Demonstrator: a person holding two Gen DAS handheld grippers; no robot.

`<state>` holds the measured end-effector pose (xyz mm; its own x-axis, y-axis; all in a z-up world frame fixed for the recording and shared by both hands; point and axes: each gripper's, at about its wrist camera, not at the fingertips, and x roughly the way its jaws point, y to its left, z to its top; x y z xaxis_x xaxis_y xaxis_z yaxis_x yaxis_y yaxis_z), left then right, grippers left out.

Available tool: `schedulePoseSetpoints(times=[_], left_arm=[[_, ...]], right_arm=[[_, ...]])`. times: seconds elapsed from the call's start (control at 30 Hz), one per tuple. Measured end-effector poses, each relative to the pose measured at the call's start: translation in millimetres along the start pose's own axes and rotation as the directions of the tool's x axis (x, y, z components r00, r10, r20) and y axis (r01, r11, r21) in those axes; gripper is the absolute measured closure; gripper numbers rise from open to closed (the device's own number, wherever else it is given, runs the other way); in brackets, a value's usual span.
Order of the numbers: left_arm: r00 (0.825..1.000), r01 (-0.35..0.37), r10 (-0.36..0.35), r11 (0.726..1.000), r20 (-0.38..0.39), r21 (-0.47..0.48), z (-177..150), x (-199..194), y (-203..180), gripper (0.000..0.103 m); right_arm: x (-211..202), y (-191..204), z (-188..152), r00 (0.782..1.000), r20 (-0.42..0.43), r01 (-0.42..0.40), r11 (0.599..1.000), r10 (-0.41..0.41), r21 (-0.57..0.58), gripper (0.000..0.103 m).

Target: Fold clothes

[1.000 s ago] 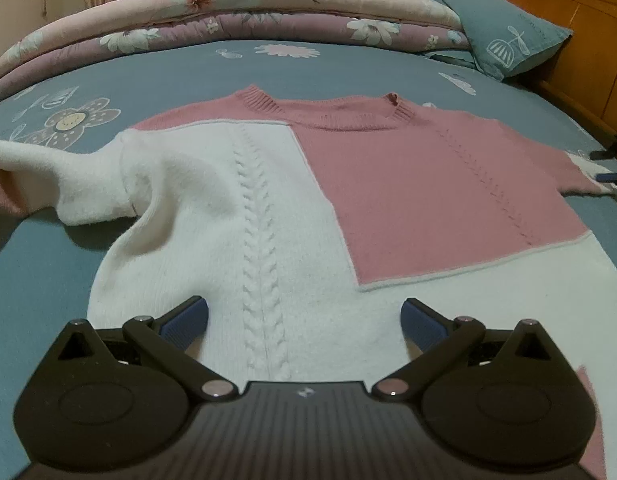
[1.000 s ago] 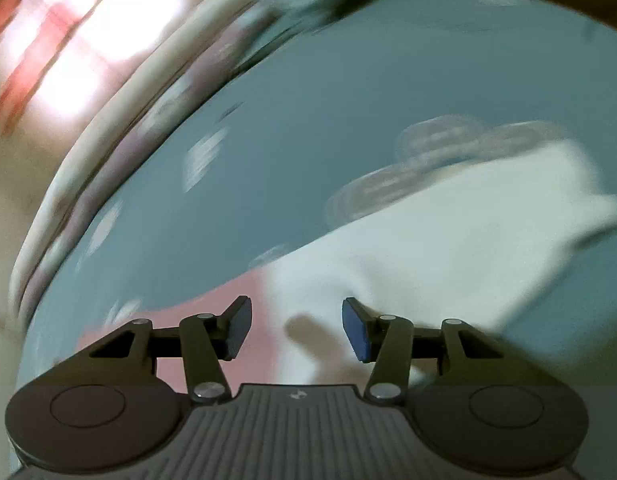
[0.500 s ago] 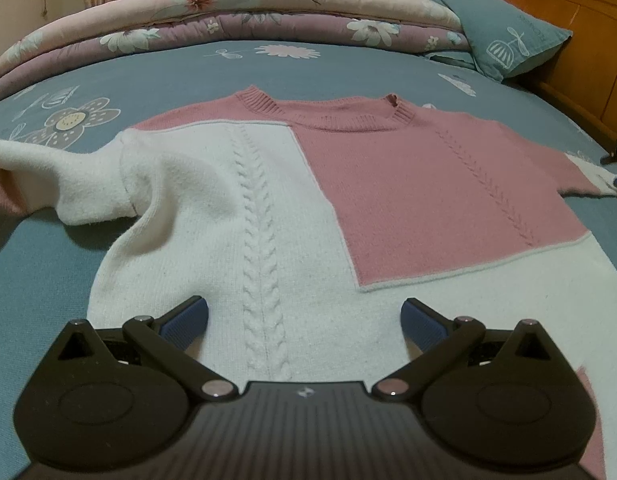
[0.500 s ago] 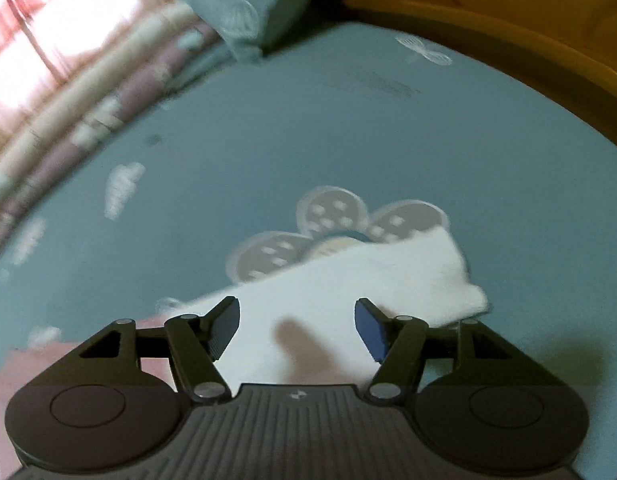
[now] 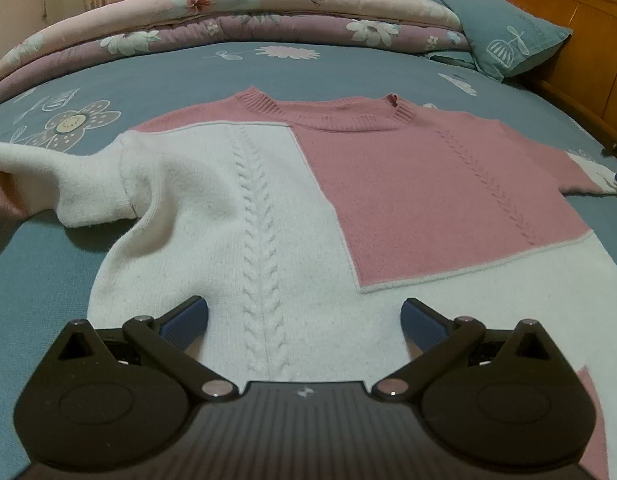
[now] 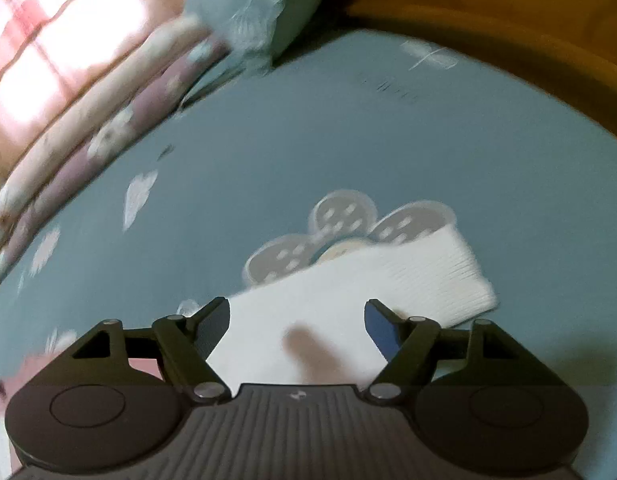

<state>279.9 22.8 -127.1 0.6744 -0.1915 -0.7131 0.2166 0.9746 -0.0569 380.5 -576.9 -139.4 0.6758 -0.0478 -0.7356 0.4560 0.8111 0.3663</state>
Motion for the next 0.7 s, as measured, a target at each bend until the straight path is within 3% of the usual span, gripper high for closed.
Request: schedulePoseSetpoints(times=[0.13,0.2,0.33,0.5,0.57,0.7], left_arm=[[1.0,0.007,-0.007,1.0,0.0,-0.003,0,-1,1,0.001],[1.0,0.01,-0.01,1.0,0.0,-0.004,0,-1,2,0.001],[1.0,0.007,-0.007,1.0,0.001,-0.004,0,0,1,0.001],[1.0,0.007,-0.007,1.0,0.002,0.0,0,-1,1,0.001],[1.0,0.007,-0.007,1.0,0.002,0.0,0,-1,1,0.001],[1.0,0.006,-0.006,1.0,0.003,0.004,0,-1,1,0.001]], right_arm=[[-1,-4,2,0.99,0.017,0.141,0.988,-0.142,0.07,0.025],[-9,12,2,0.985,0.028,0.169,0.985,-0.17,0.01,0.024],[-19,65,-12,0.999,-0.022,0.031,0.99,-0.035,-0.14,0.019],[-6,142,-39,0.991,-0.122,-0.089,0.949,0.054,-0.302,0.018],[0,169,-49,0.972,-0.187,-0.194,0.93,0.14,-0.312,0.018],[14,221,-66,0.914,-0.281,-0.377,0.869,0.293,-0.319,0.018]])
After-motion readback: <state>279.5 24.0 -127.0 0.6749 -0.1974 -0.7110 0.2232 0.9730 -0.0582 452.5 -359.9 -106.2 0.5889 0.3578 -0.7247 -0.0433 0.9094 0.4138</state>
